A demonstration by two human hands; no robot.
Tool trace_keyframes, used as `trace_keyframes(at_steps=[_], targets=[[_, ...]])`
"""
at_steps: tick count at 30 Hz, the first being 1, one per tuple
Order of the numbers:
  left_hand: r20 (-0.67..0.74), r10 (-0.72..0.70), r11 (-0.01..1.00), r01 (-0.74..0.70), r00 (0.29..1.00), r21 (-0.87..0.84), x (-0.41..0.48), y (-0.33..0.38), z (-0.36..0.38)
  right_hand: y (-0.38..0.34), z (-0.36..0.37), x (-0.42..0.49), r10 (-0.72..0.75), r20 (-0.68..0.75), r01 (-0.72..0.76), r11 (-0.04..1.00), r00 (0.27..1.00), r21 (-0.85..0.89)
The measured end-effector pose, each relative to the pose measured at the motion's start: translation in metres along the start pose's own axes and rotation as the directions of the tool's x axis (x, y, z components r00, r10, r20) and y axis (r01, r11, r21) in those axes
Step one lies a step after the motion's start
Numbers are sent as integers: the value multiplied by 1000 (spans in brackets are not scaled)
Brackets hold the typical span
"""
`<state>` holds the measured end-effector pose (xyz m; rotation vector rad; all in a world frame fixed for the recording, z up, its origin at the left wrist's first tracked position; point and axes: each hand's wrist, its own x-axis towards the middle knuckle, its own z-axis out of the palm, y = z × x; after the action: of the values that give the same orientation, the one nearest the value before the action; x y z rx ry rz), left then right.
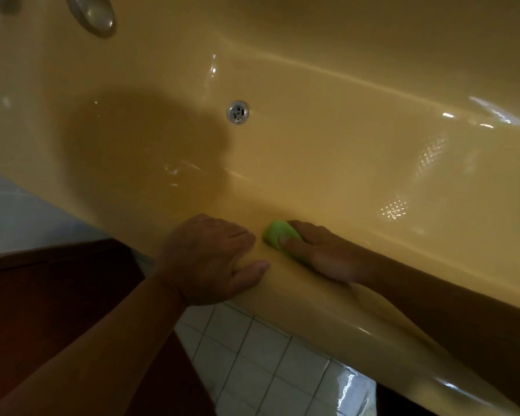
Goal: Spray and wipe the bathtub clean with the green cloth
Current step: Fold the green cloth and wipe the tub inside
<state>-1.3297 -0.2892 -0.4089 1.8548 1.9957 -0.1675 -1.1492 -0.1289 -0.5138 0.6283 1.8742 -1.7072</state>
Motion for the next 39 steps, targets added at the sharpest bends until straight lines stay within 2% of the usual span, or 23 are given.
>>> trace_keyframes(at_steps=[2,5,9,11,13,15,17,20,22,24,26,28,30,32,34,36,39], targets=[[18,-23,1000,24,1000,-17,0,-5,-2,-27,-3,-43,-108,25,106,993,994,41],[43,-33,999,34,999,-21,0,-10,-2,-23,-14,-50,-79,70,71,991,994,111],[52,-35,999,35,998,-1,1,-19,-2,53,-17,24,154,8,-154,987,988,-55],[43,-40,999,39,998,14,-1,-23,-3,92,-14,66,336,-80,-344,927,939,-148],[33,-39,999,38,999,22,-1,-27,-4,92,-8,85,414,-111,-428,889,903,-161],[50,-32,999,31,998,13,-1,-31,-7,54,-3,77,321,-47,-324,936,946,-135],[67,-38,999,36,997,27,0,-33,-11,10,0,36,126,17,-125,991,992,-54],[118,-58,998,56,991,17,2,-37,-14,-35,-3,-36,-124,78,121,992,989,45],[139,-65,998,65,988,3,2,-42,-13,-33,-9,-46,-147,115,138,987,983,81],[150,-67,998,68,986,-2,2,-45,-12,-12,-14,-22,-67,88,60,995,994,75],[140,-70,997,71,988,-2,2,-49,-12,28,-14,23,53,38,-52,998,998,-46],[137,-85,996,85,987,4,1,-53,-12,61,-12,66,219,-37,-223,961,975,-162],[133,-118,993,118,984,8,-1,-56,-11,59,-5,91,289,-69,-296,941,955,-165],[115,-148,989,149,982,0,-2,-59,-10,21,4,92,193,-40,-197,972,980,-128],[109,-164,986,166,980,-9,-2,-65,-11,-31,9,58,-6,31,8,998,1000,-70],[123,-160,987,163,979,-15,-3,-71,-12,-67,10,9,-213,69,215,977,975,-14],[114,-147,988,151,982,-25,-6,-78,-12,-71,4,-17,-315,100,310,949,944,65]])
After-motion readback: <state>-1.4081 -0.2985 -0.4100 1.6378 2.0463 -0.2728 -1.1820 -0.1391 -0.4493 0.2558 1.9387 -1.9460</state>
